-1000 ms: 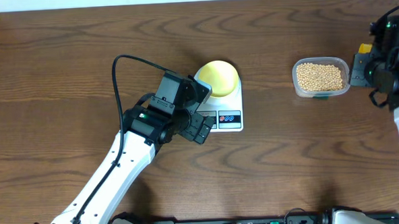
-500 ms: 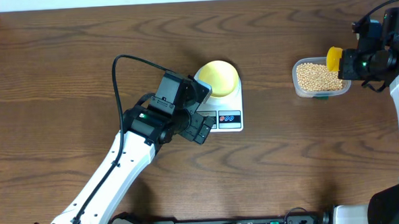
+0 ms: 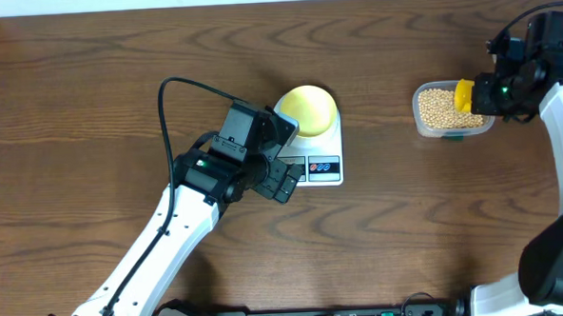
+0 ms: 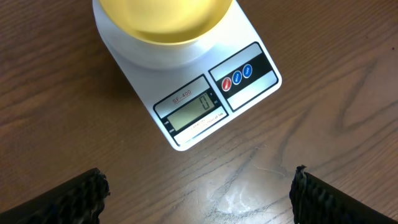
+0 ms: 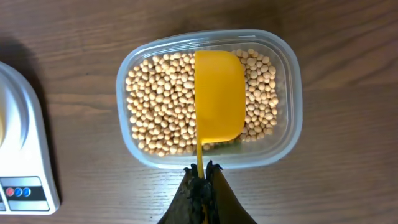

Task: Scoop item into bowl and weigh 50g on scale
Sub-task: 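Lower the yellow scoop with the right gripper into the soybean tub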

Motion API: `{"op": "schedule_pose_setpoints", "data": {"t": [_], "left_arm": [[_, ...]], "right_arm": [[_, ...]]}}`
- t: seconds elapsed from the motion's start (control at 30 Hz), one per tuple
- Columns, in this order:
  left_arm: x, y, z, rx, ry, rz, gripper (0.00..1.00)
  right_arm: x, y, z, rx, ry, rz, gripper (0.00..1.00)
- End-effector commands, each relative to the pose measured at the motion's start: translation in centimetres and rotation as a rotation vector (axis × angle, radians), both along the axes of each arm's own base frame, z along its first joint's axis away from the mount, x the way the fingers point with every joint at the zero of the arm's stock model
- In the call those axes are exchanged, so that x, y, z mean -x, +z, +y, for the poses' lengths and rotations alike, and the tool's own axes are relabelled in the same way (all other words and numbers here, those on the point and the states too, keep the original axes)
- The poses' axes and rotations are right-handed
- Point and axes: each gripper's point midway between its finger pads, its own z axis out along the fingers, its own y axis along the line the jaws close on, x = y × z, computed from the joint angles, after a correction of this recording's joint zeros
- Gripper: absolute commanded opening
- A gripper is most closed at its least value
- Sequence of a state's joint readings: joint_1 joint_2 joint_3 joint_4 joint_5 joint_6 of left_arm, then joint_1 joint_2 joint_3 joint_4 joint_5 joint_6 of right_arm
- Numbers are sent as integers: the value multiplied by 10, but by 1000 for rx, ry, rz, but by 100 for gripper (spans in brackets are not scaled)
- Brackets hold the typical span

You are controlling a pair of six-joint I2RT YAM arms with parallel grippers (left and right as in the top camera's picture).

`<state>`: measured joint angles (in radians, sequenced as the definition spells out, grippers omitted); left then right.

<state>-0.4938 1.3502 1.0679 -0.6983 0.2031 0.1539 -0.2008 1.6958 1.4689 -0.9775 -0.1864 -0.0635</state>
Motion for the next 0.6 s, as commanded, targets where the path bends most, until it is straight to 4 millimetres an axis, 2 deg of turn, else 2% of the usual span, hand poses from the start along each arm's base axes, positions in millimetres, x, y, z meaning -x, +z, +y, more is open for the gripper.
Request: {"op": "schedule_pose_setpoints", "data": {"t": [0.0,0.2,0.43,0.57], "left_arm": [[2,-6,3,-13,10,11,96],[2,-6,3,-13,10,11,96],[2,-6,3,-13,10,11,96],[2,-6,3,-13,10,11,96]], "right_arm": [[-4,-4,-2,9,16,0,1],[-7,-24,-3,1,27,47,1],[-10,-38,-2,-9,28,71,1],[-12,-44,9,-71,71,76,1]]}}
